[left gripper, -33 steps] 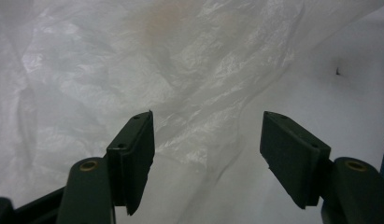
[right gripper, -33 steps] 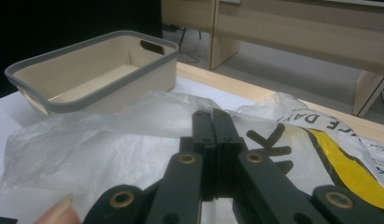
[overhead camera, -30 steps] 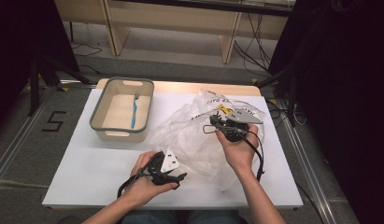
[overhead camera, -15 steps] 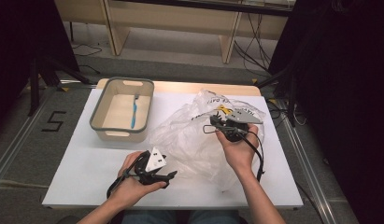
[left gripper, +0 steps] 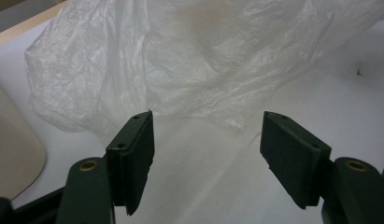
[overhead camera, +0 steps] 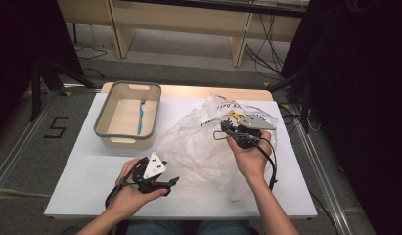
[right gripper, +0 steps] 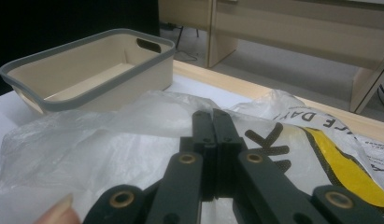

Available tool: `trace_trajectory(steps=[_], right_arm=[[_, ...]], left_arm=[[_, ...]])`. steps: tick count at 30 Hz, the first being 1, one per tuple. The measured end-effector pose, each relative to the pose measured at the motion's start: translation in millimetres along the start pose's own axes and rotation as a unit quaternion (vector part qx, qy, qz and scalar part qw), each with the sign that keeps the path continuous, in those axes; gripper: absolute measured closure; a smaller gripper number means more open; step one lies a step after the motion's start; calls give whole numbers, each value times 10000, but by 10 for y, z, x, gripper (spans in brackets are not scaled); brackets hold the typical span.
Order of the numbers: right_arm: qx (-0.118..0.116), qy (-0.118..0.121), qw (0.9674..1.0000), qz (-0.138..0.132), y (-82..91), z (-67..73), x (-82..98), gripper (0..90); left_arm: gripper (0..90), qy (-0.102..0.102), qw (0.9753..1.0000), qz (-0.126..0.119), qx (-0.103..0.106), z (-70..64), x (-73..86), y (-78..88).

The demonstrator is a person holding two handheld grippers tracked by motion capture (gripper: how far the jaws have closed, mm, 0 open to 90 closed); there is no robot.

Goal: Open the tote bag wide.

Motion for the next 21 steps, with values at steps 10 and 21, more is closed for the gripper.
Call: trace_trajectory(steps=[10,21], right_arm=[[-2,-29,10000,3,11,-11,12,900],[-4,-29,10000,0,14,-3,13,900]], left_arm=[[353,105,9999,-36,-70,59,15,55],[352,183,9997,-43,-123,104,33,83]])
Point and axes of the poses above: each handheld gripper's, and its own axes: y roughly backward along the jaws, x roughly out of its underside, z roughly to its left, the point moved 5 cm from there along -y, roughly forward along the jaws, and after that the axes turned 9 degrees about z, right-handed, at the moved point
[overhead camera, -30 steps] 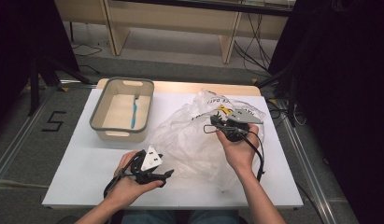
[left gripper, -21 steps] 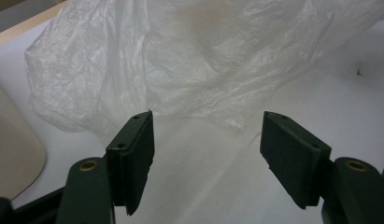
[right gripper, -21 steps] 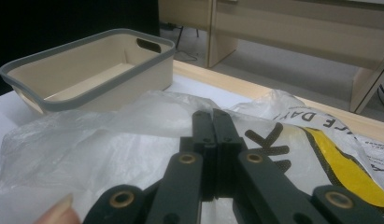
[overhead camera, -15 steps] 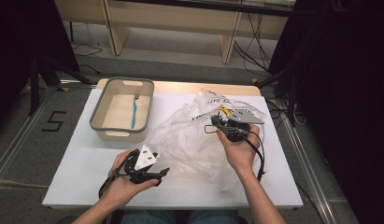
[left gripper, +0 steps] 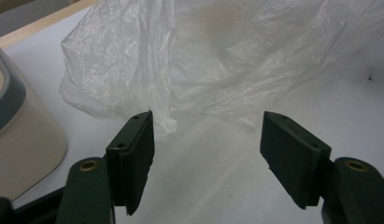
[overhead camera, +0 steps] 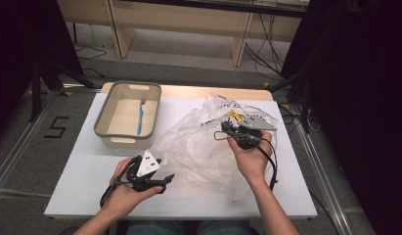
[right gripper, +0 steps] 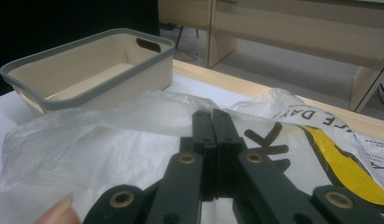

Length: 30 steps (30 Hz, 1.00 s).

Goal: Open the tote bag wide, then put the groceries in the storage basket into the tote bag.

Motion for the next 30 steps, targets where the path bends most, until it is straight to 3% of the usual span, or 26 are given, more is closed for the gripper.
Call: trace_trajectory(steps=[18,30], right_arm=[[-40,14,10000,19,5,8,16,900],[-39,-20,10000,19,6,1,11,900]], left_arm=[[344,187,9998,-103,20,53,-64,104],[329,336,9992,-219,1,176,-148,258]])
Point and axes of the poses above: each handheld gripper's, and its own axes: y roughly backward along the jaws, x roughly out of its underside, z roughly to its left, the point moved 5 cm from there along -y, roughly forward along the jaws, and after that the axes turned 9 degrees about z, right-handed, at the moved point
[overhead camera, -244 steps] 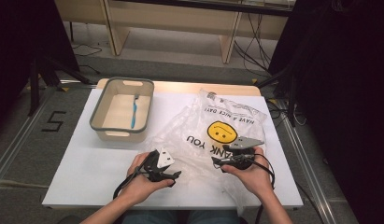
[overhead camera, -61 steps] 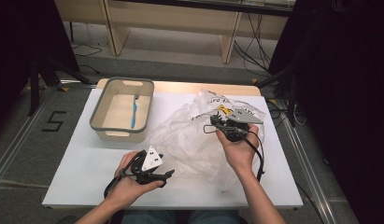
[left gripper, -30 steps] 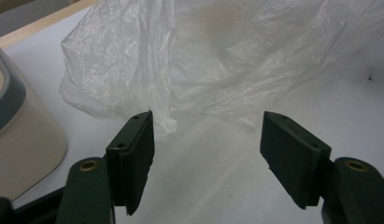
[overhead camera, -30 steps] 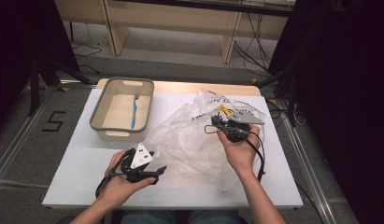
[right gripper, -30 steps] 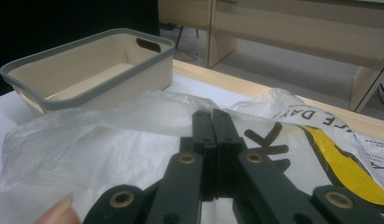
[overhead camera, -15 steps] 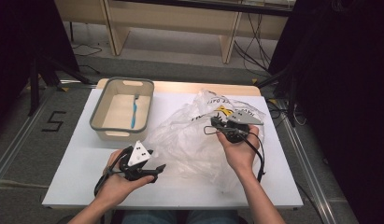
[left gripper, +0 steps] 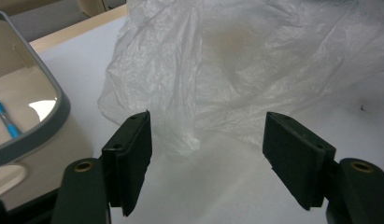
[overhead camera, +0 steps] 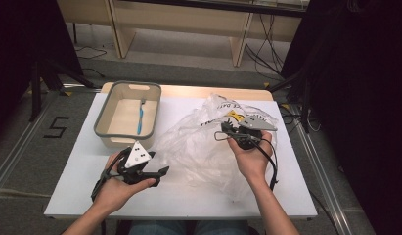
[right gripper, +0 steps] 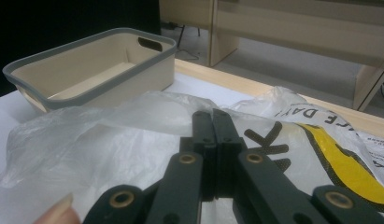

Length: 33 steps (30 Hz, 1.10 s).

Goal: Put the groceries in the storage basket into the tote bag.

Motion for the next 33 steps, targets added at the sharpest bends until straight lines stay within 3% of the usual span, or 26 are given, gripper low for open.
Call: trace_trajectory(steps=[5,12,24,33], right_arm=[[-10,-4,10000,11,2,-2,3,900],[-12,-7,10000,19,5,-6,3,900],[-14,-1,10000,22,14,-4,4,900],[-25,9,10000,43,2,-1,9,900]], left_arm=[[321,73,9999,14,-83,116,-61,42],[312,252,9992,54,-296,388,-148,101],[313,610,9950,390,-693,963,-346,-73],[313,793,9925,539,-752,1171,-409,-194]])
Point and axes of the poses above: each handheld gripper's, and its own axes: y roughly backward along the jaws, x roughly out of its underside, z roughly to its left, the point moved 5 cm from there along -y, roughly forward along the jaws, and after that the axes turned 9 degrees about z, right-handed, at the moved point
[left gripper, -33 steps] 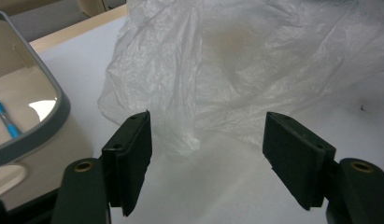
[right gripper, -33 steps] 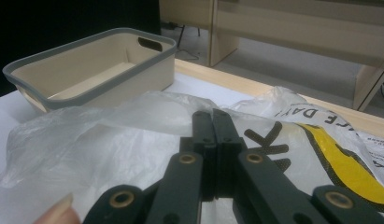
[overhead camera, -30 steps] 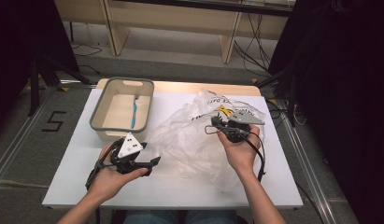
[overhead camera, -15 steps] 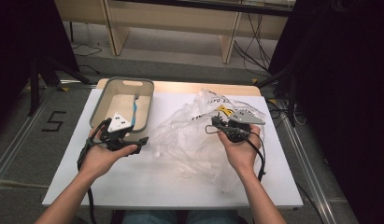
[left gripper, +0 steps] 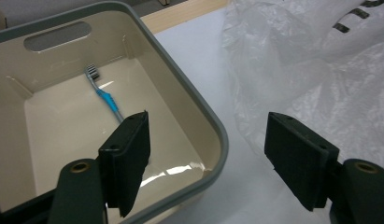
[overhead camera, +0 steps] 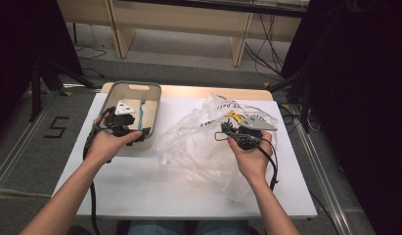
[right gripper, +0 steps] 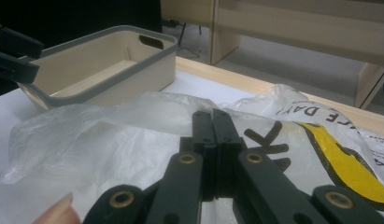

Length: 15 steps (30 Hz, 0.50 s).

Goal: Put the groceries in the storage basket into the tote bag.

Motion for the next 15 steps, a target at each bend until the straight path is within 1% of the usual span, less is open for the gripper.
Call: trace_trajectory(steps=[5,7,10,13,15], right_arm=[[-16,7,10000,22,-8,18,5,900],[-19,17,10000,27,-14,20,8,900],[-21,26,10000,34,-16,27,10,900],[-19,36,10000,30,-12,27,10,900],[-22,34,10000,24,-7,26,9,900]], left_arm=[[315,156,9997,112,-153,165,-76,-104],[318,249,9993,145,-221,221,-102,-163],[322,271,9987,265,-346,288,-132,-252],[323,336,9980,350,-396,341,-155,-325],[325,340,9975,412,-465,381,-161,-371]])
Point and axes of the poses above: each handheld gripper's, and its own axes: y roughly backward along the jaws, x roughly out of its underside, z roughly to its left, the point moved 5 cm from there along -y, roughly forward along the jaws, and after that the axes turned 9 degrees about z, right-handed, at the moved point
